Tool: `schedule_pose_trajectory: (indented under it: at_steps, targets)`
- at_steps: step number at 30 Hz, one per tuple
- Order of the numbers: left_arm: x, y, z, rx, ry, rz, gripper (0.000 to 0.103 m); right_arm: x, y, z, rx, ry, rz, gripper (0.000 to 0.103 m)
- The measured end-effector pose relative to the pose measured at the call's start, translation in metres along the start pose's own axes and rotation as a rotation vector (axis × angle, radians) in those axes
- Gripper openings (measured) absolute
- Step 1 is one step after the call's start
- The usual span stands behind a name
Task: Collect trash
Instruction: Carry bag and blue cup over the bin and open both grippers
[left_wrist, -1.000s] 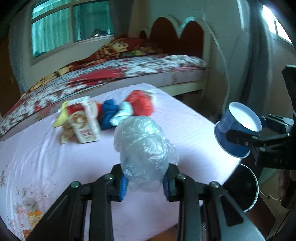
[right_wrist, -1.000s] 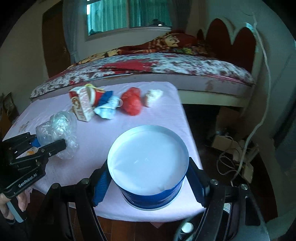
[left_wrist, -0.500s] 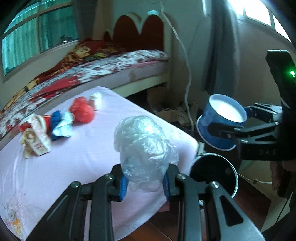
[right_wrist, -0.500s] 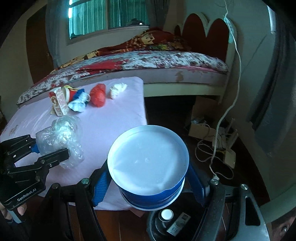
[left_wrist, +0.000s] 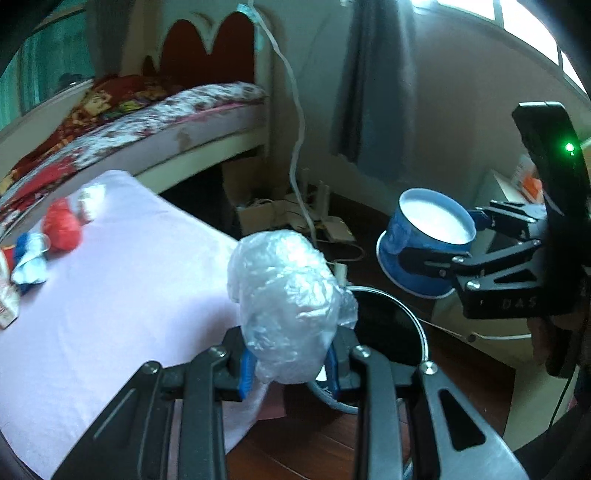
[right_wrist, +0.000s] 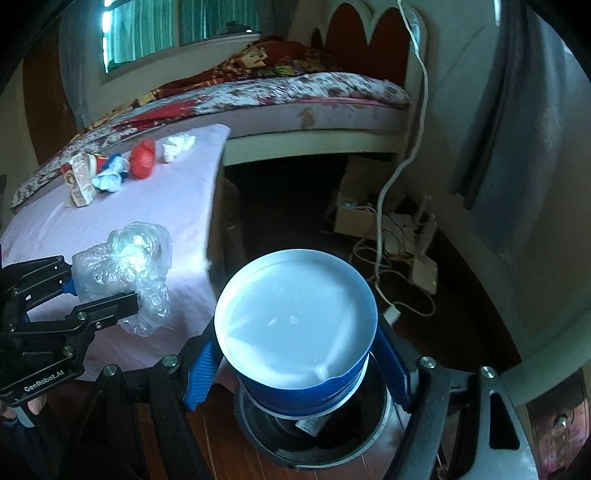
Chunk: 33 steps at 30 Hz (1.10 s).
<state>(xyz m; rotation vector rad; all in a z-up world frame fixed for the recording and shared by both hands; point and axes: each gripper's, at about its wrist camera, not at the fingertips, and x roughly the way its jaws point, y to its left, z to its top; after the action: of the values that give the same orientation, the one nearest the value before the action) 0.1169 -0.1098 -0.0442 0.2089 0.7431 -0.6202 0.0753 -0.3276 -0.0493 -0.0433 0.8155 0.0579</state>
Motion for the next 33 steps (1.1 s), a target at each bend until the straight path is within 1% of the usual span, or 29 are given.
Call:
schedule_pose_trajectory:
  at_steps: [1,3,5,9,14,18,21,27,28,29,30,31,32,33]
  targets:
    - [0.003,-0.007,0.0,0.014,0.004,-0.024,0.031,0.001,-0.006,-0.007,-0.003,0.01,-0.003,0.077]
    - [0.008,-0.017,-0.003,0.037,0.011,-0.048,0.031,0.005,-0.013,-0.018,-0.014,0.032,-0.009,0.077]
    - [0.019,-0.026,-0.006,0.053,0.038,-0.09,0.031,0.008,-0.019,-0.031,-0.021,0.051,-0.01,0.077]
    - [0.04,-0.042,-0.015,0.08,0.095,-0.143,0.031,0.019,-0.032,-0.056,-0.015,0.089,-0.005,0.077]
    - [0.065,-0.053,-0.025,0.109,0.158,-0.184,0.031,0.041,-0.039,-0.078,-0.032,0.158,0.019,0.077]
    - [0.083,-0.053,-0.029,0.105,0.199,-0.227,0.032,0.058,-0.04,-0.086,-0.057,0.206,0.033,0.077]
    - [0.095,-0.051,-0.027,0.099,0.224,-0.238,0.032,0.07,-0.043,-0.09,-0.064,0.241,0.048,0.077]
    - [0.106,-0.057,-0.032,0.127,0.262,-0.269,0.033,0.087,-0.045,-0.089,-0.085,0.266,0.055,0.078]
    - [0.108,-0.06,-0.033,0.132,0.273,-0.285,0.034,0.088,-0.044,-0.089,-0.089,0.269,0.058,0.078]
    - [0.11,-0.06,-0.034,0.13,0.283,-0.295,0.037,0.09,-0.043,-0.089,-0.09,0.271,0.069,0.078]
    - [0.113,-0.06,-0.035,0.121,0.295,-0.298,0.047,0.092,-0.043,-0.09,-0.094,0.273,0.072,0.078]
    - [0.114,-0.059,-0.036,0.115,0.304,-0.277,0.06,0.094,-0.042,-0.091,-0.103,0.281,0.054,0.078]
    - [0.116,-0.057,-0.036,0.111,0.313,-0.241,0.091,0.098,-0.043,-0.092,-0.109,0.301,0.013,0.086]
    - [0.112,-0.054,-0.037,0.101,0.293,-0.2,0.103,0.103,-0.046,-0.096,-0.109,0.337,-0.027,0.102]
